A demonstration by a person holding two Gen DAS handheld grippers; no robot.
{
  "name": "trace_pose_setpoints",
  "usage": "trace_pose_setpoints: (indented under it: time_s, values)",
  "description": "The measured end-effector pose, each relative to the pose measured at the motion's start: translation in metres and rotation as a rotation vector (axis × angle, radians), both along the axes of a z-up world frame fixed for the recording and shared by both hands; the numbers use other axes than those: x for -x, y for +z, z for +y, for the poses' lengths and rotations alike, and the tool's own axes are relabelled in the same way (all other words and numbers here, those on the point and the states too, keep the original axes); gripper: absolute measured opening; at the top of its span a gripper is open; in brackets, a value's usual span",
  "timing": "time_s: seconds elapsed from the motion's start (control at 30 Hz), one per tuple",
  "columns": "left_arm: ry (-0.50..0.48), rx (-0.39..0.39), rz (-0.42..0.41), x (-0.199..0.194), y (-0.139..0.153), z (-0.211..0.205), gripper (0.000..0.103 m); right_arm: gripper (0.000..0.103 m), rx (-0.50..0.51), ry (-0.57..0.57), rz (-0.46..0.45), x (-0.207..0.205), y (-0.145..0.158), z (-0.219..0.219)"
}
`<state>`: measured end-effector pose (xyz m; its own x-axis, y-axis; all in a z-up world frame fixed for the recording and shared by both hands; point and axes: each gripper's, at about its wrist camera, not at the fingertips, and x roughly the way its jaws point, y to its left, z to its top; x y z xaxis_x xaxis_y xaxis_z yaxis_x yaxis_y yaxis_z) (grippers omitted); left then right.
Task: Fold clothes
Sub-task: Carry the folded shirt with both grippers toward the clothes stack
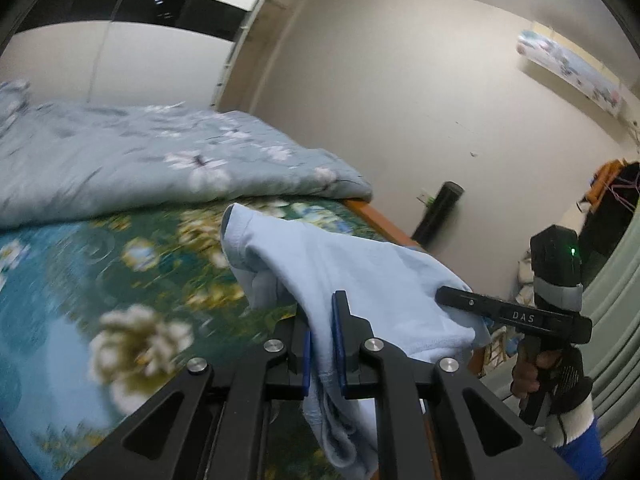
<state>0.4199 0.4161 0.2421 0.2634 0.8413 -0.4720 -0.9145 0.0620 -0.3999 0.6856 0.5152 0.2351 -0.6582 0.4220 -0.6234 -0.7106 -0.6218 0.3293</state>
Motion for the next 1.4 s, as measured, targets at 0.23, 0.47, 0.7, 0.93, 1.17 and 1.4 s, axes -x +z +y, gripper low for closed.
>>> trace_pose_setpoints:
  time_s: [0.23, 0.47, 0.7, 0.93, 1.17, 1.4]
  values:
    - [-0.069, -0.015, 0.047, -0.058, 0.017, 0.071, 0.01, 0.01, -0.027, -0.056, -0.053, -0.057, 0.023, 0.062]
    - [-0.118, -0.03, 0.041, -0.105, 0.013, 0.126, 0.01, 0.01, -0.055, -0.093, -0.09, -0.097, 0.032, 0.125]
    - [-0.107, 0.069, 0.076, -0.122, -0.047, 0.165, 0.01, 0.01, 0.021, -0.129, -0.091, -0.126, -0.024, 0.167]
    - [-0.114, 0.112, 0.075, -0.115, -0.087, 0.173, 0.012, 0.01, 0.086, -0.124, 0.0, -0.139, -0.076, 0.184]
    - [-0.12, 0.12, 0.06, -0.115, -0.088, 0.177, 0.013, 0.012, 0.107, -0.146, 0.027, -0.14, -0.085, 0.189]
    - [-0.093, 0.14, 0.012, -0.102, -0.074, 0.167, 0.024, 0.028, 0.069, -0.215, -0.046, -0.143, -0.067, 0.172]
